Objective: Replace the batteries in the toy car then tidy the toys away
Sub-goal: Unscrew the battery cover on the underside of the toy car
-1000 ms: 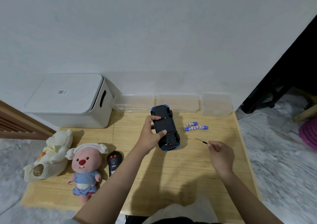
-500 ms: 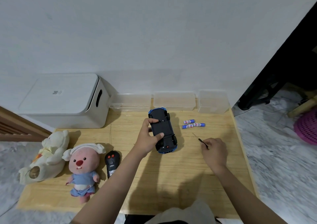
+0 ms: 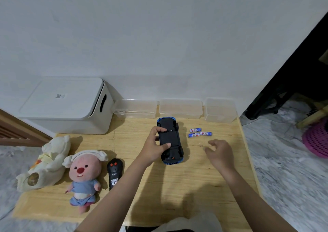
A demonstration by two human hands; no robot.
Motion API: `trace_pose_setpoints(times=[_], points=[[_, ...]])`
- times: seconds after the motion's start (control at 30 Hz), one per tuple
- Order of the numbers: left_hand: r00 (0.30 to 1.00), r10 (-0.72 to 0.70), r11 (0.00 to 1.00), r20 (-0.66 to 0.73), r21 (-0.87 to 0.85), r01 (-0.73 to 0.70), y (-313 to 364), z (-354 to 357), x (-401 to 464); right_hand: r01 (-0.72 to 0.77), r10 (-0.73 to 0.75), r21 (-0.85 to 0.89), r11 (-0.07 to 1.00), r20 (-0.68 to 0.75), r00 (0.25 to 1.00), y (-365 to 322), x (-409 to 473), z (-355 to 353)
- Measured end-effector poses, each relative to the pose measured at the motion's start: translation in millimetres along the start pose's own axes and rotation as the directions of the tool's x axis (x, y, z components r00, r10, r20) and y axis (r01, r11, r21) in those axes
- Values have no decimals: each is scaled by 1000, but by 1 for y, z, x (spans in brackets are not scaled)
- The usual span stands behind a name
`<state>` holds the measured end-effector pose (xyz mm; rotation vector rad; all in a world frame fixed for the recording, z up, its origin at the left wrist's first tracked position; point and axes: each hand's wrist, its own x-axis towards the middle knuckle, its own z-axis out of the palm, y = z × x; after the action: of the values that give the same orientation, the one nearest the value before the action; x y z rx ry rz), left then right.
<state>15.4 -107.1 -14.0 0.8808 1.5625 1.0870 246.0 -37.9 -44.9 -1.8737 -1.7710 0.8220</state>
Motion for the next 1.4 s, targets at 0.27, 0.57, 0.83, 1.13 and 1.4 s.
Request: trace_pose_setpoints(times=[0.27, 0.57, 0.83, 1.13, 1.4], points=[[998, -4, 993, 70, 116, -4, -18, -1, -1, 93, -163, 259, 961, 265, 950, -58, -21, 26], [999, -30, 984, 30, 178, 24, -23, 3, -2, 114, -200, 315, 942, 256, 946, -69, -35, 35], [999, -42, 891, 34, 453, 22, -28, 0, 3, 86, -151, 237, 968, 270, 951, -70, -40, 46], [996, 75, 877, -49, 479, -42, -31, 4, -4, 23, -80, 262, 965, 211, 974, -73, -41, 52], [987, 111, 893, -118, 447, -47, -36, 6, -7, -136, 55, 421, 897, 200, 978, -73, -38, 57]])
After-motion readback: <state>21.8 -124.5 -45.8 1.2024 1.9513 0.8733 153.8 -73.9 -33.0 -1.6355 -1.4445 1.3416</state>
